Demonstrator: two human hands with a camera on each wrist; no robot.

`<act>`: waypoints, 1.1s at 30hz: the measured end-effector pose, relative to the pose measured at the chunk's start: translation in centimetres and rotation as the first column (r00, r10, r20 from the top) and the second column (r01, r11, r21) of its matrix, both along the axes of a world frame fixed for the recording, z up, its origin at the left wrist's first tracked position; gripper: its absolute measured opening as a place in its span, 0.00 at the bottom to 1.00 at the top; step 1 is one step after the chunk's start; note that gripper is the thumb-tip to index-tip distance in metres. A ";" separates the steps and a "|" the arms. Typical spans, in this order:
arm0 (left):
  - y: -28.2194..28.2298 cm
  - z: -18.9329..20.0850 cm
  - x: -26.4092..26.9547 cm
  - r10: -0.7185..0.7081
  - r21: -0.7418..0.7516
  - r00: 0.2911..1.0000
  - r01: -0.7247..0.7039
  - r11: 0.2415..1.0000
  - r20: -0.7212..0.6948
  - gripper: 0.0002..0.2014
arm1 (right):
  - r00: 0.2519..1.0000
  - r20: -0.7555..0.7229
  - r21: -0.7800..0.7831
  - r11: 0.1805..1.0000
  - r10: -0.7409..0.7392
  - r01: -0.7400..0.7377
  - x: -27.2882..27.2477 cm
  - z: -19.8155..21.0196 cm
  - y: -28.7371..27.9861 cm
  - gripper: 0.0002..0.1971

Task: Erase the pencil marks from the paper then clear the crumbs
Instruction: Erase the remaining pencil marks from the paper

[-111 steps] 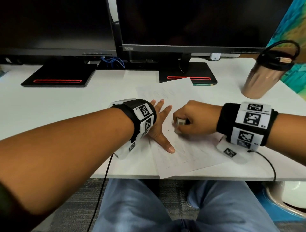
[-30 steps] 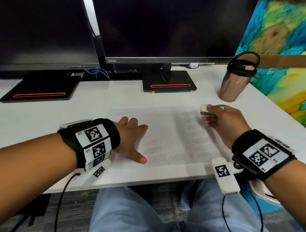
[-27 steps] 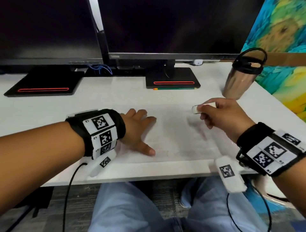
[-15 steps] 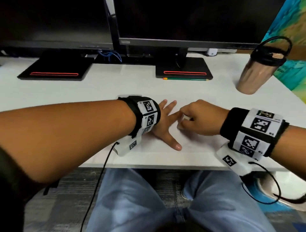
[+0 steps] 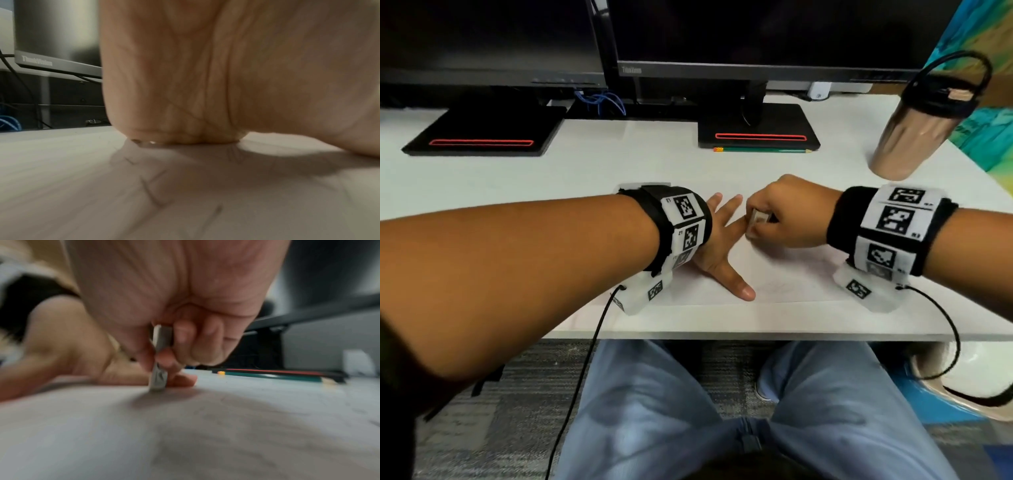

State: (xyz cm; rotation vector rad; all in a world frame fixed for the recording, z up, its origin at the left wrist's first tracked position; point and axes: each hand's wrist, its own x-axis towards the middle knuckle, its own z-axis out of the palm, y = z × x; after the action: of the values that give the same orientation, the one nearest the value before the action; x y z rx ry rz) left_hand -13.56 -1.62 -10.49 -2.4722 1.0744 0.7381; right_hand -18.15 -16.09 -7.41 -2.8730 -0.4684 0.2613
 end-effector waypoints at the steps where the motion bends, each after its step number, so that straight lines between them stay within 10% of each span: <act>1: -0.1 0.1 0.0 -0.001 0.015 1.000 0.001 1.000 0.001 0.64 | 0.999 -0.019 0.018 0.999 0.049 -0.048 -0.4 0.0 0.6 0.10; 33: -0.2 -0.3 0.5 0.022 -0.007 1.000 -0.022 1.000 0.002 0.68 | 0.999 -0.024 0.103 0.994 0.047 -0.044 -1.5 -0.8 -1.1 0.13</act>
State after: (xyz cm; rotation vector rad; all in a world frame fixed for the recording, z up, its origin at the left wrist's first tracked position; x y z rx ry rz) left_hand -13.09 -1.84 -10.78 -2.4940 1.0529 0.7394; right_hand -19.62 -17.18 -8.23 -2.7585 -0.5267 0.2742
